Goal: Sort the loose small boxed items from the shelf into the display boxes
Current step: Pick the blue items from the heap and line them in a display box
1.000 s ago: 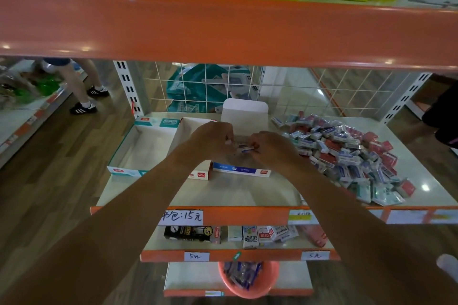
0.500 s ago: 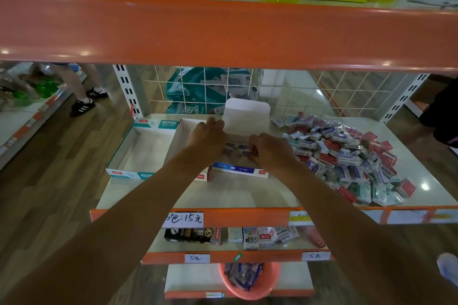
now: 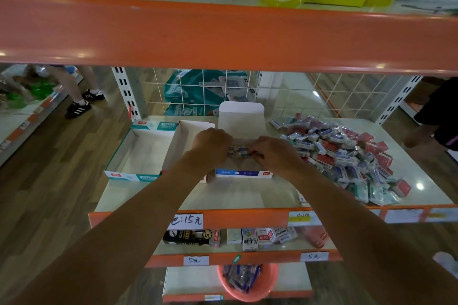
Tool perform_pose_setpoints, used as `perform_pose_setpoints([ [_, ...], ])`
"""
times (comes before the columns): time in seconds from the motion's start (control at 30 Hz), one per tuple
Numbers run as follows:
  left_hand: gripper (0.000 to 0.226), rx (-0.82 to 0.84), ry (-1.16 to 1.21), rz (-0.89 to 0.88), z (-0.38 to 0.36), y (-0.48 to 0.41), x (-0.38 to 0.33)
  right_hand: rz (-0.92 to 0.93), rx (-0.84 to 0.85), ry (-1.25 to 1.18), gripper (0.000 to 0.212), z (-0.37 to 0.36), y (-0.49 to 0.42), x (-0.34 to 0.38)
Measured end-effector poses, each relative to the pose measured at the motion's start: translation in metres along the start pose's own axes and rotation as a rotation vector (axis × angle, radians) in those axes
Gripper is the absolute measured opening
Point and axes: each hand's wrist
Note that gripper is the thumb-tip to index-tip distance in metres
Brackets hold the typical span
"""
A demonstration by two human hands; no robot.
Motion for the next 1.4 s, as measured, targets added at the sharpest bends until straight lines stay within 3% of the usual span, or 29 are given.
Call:
perform_pose_setpoints([
  [0.3, 0.029, -0.037, 0.011, -0.014, -0.001, 0.006, -0.001, 0.038, 0.049, 0.071, 0.029, 0.004, 0.0, 0.002],
  [0.4, 0.033, -0.07, -0.052, -0.031, 0.003, 0.008, -0.005, 0.024, -0.033, 0.138, 0.03, 0.005, 0.001, 0.007],
  [0.57, 0.035, -0.203, -0.172, -0.041, 0.015, 0.01, -0.014, -0.109, -0.197, 0.205, 0.036, 0.014, 0.007, 0.012],
  [1.0, 0.052, -0.291, 0.017, -0.192, 0.025, -0.01, -0.076, -0.52, -0.189, 0.235, 0.058, 0.043, 0.077, -0.043],
  [1.13, 0.056, -0.286, 0.051, -0.232, 0.032, -0.019, -0.116, -0.506, -0.361, 0.239, 0.054, 0.051, 0.109, -0.071],
  [1.4, 0.052, -0.251, 0.046, -0.234, 0.04, -0.039, -0.17, -0.583, -0.213, 0.217, 0.062, 0.068, 0.144, -0.126],
])
Point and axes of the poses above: each hand's wrist, its own y-axis away from the middle knuckle, its own z-axis out of the back of the hand, x = y × z, and after that the axes turned 5 degrees about -z, right-handed
